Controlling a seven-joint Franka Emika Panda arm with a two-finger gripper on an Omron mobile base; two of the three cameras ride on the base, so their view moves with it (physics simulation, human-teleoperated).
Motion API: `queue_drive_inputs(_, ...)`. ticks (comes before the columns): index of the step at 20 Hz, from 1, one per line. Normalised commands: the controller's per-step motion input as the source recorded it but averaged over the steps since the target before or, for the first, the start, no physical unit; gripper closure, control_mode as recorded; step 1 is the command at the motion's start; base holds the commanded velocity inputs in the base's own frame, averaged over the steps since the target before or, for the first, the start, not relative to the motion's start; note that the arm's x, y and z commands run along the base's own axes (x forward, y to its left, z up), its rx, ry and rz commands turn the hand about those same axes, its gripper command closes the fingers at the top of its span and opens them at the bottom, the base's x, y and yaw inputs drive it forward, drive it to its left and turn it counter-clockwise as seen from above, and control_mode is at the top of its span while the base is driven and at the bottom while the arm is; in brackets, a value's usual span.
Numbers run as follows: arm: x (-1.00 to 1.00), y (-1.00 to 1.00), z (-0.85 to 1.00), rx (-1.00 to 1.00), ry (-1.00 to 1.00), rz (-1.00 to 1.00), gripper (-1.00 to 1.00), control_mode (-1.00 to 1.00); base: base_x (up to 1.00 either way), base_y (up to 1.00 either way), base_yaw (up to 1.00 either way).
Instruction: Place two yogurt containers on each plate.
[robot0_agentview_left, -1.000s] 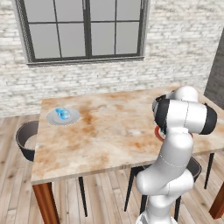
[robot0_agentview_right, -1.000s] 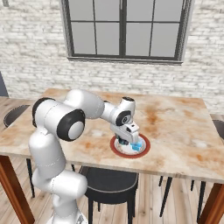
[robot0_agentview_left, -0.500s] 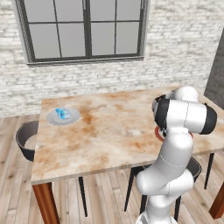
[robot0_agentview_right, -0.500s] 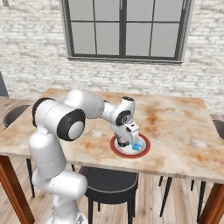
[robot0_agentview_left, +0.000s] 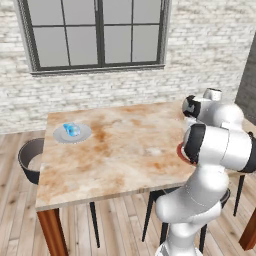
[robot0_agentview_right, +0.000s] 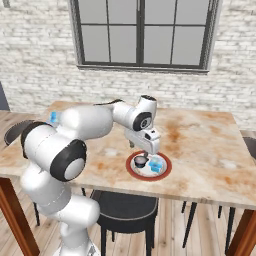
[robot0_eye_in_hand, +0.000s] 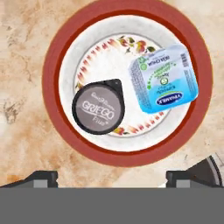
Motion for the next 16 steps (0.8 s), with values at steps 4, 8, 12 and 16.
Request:
queue_drive_inputs(4,-0.6,0.7,0.31,-0.01,0.0,0.02,-1.0,-1.0,0.0,0.0,0.0)
queue_drive_inputs(8,-0.61,0.74,0.13,0.0,0.0,0.05,-1.0,-1.0,0.0,0.0,0.0)
queue_drive_inputs(12,-0.69,0.66,0.42,0.0,0.0,0.16,-1.0,-1.0,0.0,0.0,0.0)
queue_drive_inputs(16,-0.99,0.52,0.67,-0.01,0.0,0.28,-1.0,-1.0,0.0,0.0,0.0)
